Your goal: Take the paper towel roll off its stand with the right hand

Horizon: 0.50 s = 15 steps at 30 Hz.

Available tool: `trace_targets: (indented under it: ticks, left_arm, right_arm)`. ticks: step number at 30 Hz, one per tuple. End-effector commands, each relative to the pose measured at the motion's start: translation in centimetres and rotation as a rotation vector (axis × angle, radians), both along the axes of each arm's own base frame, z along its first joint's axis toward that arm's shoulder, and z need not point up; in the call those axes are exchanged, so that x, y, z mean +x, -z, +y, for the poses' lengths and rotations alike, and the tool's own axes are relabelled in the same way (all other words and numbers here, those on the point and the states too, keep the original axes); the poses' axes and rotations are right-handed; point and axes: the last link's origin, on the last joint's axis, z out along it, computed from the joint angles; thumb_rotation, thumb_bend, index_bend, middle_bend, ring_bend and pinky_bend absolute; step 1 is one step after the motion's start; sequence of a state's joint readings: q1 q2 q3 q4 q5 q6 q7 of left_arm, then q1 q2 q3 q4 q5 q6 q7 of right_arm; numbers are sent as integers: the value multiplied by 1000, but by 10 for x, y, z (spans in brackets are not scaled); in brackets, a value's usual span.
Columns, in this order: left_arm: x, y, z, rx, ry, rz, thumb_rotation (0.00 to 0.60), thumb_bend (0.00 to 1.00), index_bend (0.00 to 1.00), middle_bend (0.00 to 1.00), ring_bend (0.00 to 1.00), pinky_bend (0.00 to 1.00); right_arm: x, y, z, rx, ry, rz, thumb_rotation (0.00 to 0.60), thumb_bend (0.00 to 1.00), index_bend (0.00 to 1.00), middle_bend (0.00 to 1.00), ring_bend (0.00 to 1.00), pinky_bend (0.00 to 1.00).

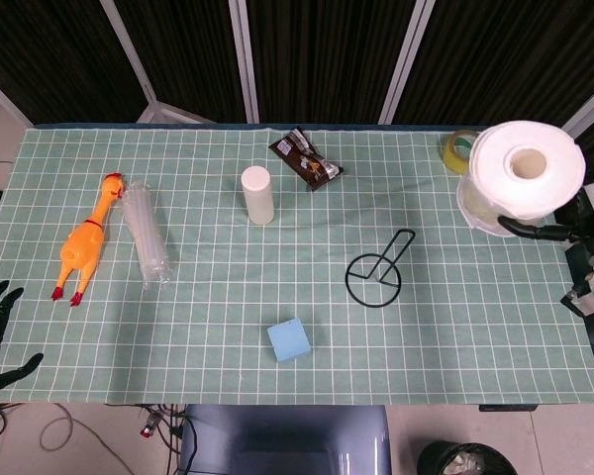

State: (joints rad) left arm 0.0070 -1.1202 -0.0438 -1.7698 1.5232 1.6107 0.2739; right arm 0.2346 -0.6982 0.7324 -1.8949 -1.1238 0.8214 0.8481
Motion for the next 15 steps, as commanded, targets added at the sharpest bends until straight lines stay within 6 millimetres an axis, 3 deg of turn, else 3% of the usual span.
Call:
trace_targets:
  ticks: [1,8,15]
  left_arm:
    - [0,1,0,-3,0,0,600,48,141,43,0,0]
    - [0,1,1,-1,1,0,600,48,141,43,0,0]
    - [-1,-2,1,5,-1,-5,600,48,141,43,0,0]
  right_arm:
    - [-41,10,37,48,19,18,600,0,217,178,0,0]
    - [-82,58,70,177,18,-35,600,0,218,178,0,0]
    - [-103,106,88,237,23,-108,600,0,217,178,0,0]
